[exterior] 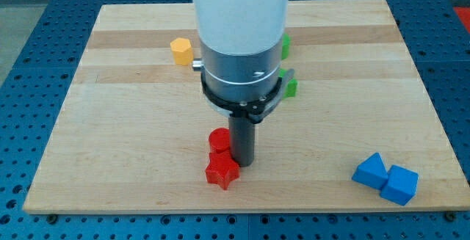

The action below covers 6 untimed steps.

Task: Slide the red star below the red circle

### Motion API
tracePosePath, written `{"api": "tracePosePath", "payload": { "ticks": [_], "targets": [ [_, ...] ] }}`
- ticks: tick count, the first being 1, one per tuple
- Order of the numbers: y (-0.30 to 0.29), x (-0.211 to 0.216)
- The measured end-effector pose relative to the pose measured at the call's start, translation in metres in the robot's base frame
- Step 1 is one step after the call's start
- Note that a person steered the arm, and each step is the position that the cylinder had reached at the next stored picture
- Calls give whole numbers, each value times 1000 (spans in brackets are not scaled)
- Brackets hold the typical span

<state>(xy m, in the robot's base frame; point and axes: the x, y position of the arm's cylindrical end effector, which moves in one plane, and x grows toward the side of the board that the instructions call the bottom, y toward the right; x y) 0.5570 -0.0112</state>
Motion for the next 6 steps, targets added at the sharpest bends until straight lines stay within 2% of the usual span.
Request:
{"api": "tracePosePath", "payload": {
  "ticks": [1, 3, 4, 5, 6],
  "targets": [
    [-24, -20],
    [-85, -104],
    [-102, -117],
    [-98, -108],
    [-70, -97]
  ]
}}
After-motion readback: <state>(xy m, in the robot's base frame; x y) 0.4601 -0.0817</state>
